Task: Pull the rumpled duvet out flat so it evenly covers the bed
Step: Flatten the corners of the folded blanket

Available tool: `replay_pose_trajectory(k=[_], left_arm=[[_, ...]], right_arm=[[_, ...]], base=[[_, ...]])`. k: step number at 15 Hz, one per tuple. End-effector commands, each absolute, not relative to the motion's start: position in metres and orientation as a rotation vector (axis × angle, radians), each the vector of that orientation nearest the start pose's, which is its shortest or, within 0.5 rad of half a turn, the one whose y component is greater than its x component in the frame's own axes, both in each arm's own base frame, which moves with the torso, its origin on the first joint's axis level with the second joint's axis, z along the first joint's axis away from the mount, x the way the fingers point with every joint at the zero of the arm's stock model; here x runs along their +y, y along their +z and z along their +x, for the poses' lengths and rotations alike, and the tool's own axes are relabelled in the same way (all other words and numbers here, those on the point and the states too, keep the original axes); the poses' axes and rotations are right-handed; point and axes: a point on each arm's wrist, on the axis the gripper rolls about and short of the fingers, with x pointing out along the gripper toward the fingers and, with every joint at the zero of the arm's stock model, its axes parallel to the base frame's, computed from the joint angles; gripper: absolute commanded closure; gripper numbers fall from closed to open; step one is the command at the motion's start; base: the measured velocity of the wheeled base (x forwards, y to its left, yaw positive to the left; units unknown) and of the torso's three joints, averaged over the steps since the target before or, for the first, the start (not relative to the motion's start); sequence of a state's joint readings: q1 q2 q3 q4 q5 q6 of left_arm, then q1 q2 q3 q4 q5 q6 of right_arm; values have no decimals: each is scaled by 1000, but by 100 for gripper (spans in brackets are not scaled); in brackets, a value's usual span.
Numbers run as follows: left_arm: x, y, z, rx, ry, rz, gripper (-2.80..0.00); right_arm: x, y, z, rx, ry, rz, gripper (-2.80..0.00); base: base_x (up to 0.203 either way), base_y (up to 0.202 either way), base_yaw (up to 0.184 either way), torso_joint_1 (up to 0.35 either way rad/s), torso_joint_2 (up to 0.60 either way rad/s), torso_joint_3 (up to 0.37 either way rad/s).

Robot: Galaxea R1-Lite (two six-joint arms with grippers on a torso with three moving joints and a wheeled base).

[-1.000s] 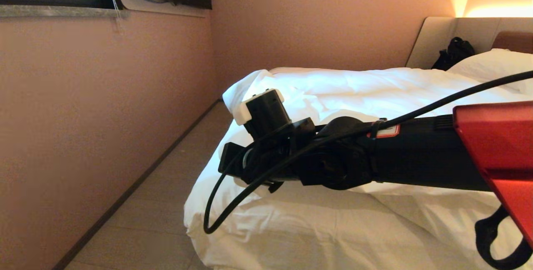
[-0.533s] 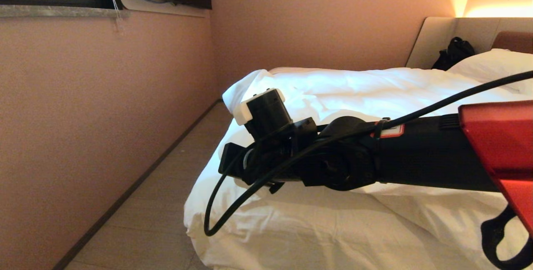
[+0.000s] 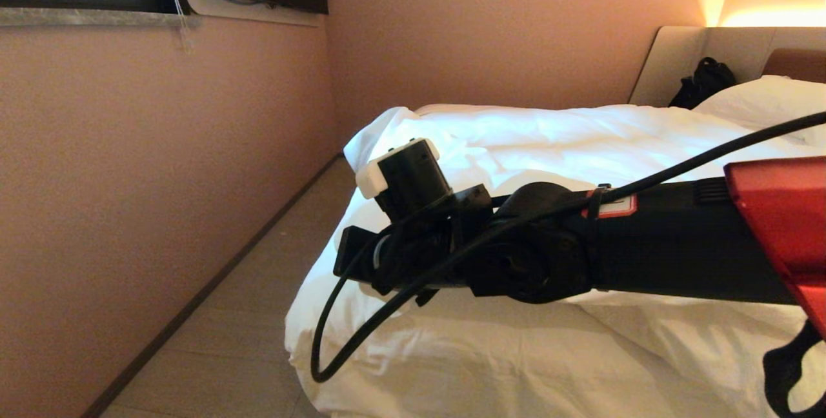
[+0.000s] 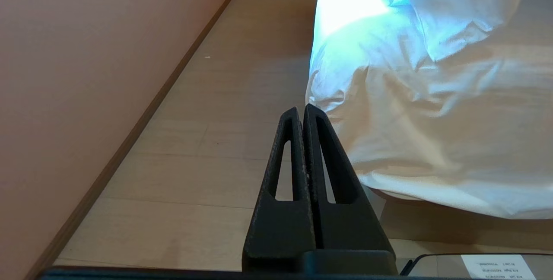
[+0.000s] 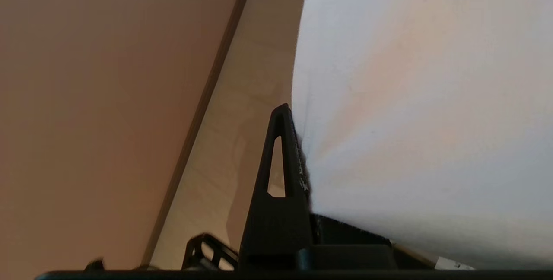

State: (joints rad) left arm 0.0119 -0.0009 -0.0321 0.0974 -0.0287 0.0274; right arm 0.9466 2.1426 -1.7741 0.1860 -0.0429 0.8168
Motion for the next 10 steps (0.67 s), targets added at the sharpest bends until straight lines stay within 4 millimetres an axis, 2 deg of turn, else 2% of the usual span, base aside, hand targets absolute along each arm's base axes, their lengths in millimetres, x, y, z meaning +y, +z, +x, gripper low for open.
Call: replay_pose_trajectory(k=[1,5,10], left_arm=[[-1,74,-26,66,-18,26,0],[-1,74,-26,64,-18,26,0],[-1,74,-26,66,-18,26,0]], right_arm=[[357,210,250,820,626,474,0],[364,208,231,841,662,445,0],[366,206,230,846,662,440,0]], base=[[0,0,0,0,0,0],[0,0,0,0,0,0],[0,0,0,0,0,0]])
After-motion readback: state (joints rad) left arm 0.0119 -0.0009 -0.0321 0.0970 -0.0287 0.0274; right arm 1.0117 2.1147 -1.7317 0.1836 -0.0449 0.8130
